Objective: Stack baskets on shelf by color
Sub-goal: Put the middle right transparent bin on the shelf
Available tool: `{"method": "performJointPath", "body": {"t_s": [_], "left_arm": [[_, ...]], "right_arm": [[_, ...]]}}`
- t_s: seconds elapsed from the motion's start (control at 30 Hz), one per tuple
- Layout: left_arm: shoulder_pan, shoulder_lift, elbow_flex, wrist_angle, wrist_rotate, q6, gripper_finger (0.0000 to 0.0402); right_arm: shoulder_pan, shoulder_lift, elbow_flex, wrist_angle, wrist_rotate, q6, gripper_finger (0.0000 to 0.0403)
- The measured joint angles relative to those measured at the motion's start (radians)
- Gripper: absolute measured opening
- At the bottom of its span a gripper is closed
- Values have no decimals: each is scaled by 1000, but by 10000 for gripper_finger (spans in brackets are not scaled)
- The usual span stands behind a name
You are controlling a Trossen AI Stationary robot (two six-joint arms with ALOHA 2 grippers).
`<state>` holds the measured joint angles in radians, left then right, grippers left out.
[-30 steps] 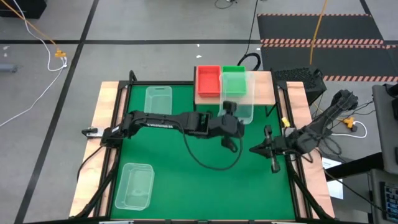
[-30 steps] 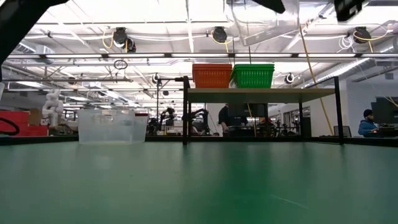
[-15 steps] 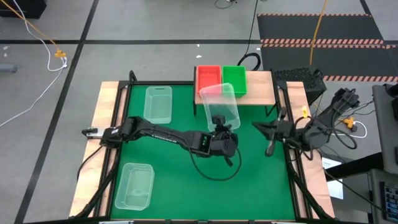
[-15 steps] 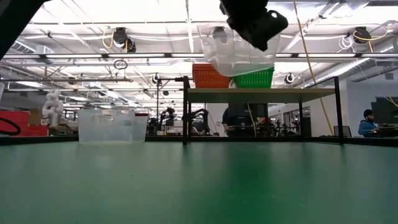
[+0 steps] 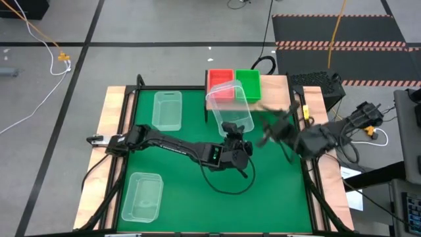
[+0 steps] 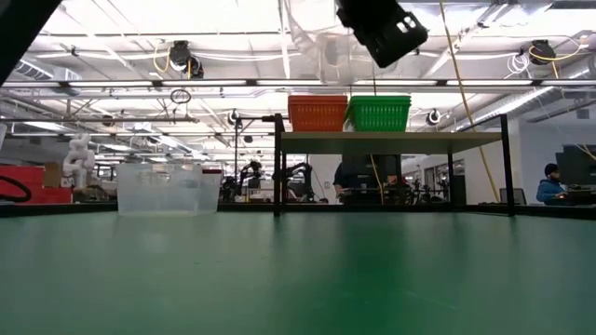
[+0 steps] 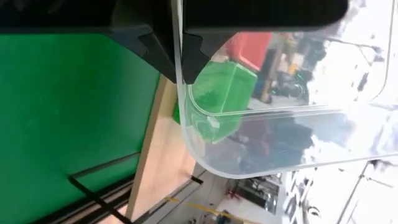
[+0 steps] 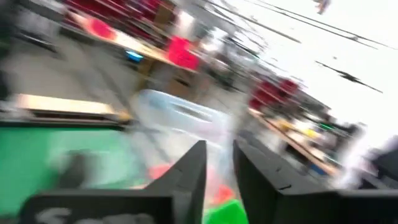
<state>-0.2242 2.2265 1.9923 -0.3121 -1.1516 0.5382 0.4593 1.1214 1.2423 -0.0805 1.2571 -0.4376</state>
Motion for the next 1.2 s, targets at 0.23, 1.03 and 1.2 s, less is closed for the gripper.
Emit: {"method": "performJointPath", "body": {"t_s": [0.23,1.03,1.2], "left_arm": [[-22,0,0,42,-2,155,1],[-19,2,0,152,-1,238,2],[-21,2,-1,144,17,202,8]], "right_arm": [[-69,26,139,-34,-8,-43,157],[-369,115,251,-702,-341,635,163],[-430,109,251,-711,-483,640,81]]}}
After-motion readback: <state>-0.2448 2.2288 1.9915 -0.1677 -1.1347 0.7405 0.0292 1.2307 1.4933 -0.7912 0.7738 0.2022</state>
